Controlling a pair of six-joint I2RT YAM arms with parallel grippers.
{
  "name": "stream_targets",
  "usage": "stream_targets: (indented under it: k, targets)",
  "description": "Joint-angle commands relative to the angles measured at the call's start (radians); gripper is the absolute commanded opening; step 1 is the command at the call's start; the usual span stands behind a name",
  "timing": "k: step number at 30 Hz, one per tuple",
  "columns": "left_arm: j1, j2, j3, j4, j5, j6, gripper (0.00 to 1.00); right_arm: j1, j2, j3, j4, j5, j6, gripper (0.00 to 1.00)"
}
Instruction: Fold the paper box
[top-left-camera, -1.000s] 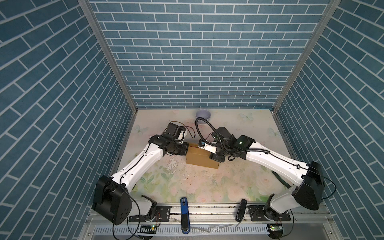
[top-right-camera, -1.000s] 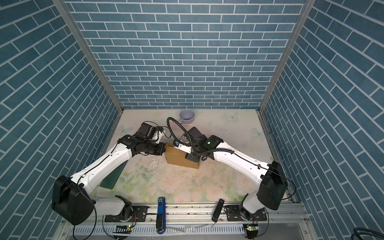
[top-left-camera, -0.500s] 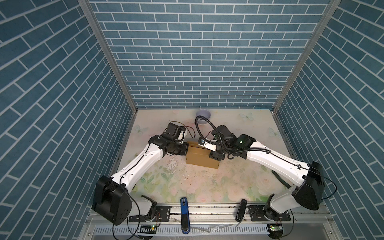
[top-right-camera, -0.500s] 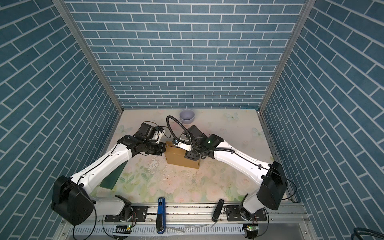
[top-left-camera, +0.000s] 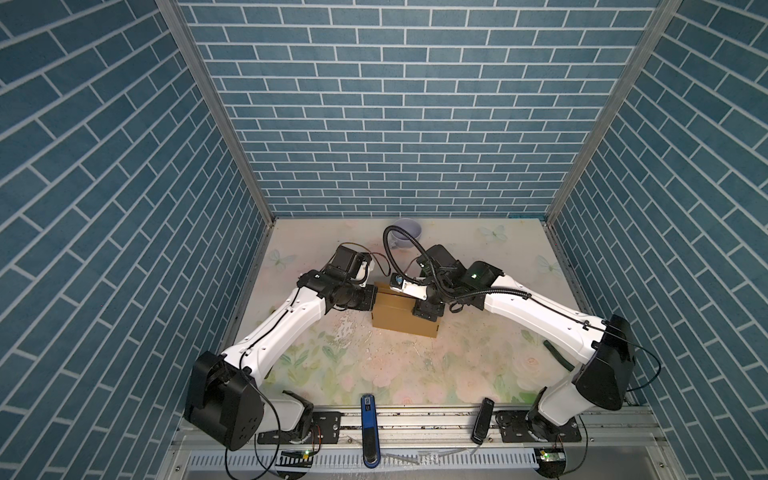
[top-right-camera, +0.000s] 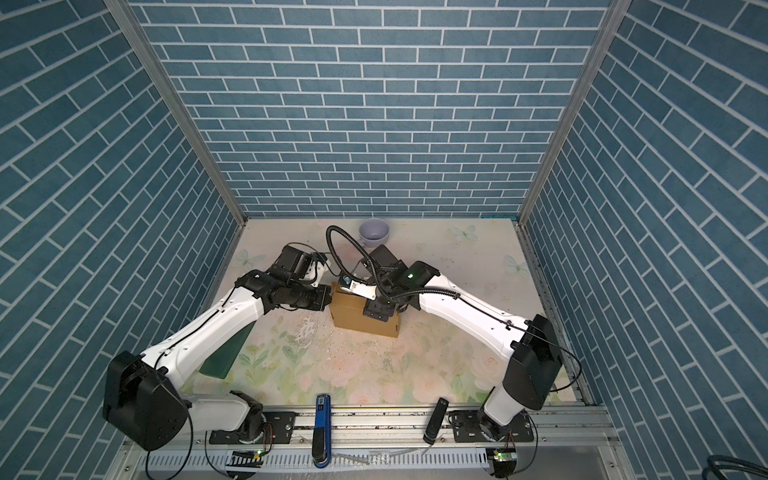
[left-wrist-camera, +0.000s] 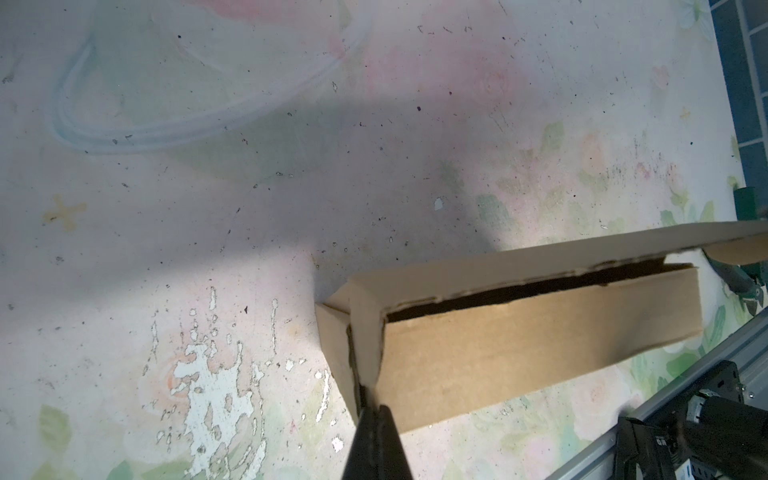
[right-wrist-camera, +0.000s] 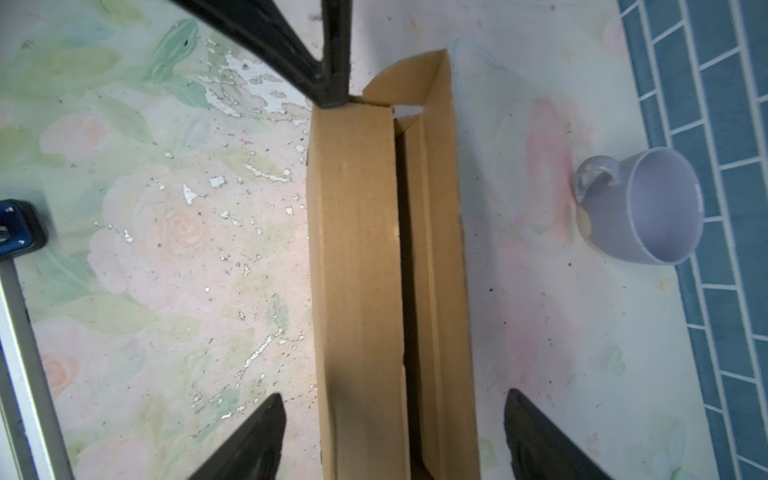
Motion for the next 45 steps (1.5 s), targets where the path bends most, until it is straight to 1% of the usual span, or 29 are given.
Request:
stream_targets:
  k: [1,13,23,30,39,45]
  targets:
    - [-0.004,0.012,-0.032,-0.048,-0.017,0.008,0.0,-0.007,0.028,0.06,-0.06,-0.052,-0.024,0.86]
    - [-0.005,0.016,-0.029,-0.047,-0.02,0.007,0.0,-0.017,0.034,0.054,-0.022,-0.046,-0.034,0.86]
    - [-0.005,0.014,-0.03,-0.049,-0.02,0.008,0.0,-0.017,0.05,0.034,0.0,-0.034,-0.042,0.79]
    - [-0.003,0.015,-0.032,-0.047,-0.02,0.008,0.0,-0.016,0.059,0.019,0.012,-0.009,-0.049,0.77]
    - [-0.004,0.015,-0.034,-0.046,-0.019,0.007,0.0,-0.017,0.067,0.005,0.014,-0.018,-0.046,0.74]
    - [-0.005,0.017,-0.035,-0.043,-0.02,0.007,0.0,-0.017,0.072,-0.002,0.013,-0.029,-0.042,0.69]
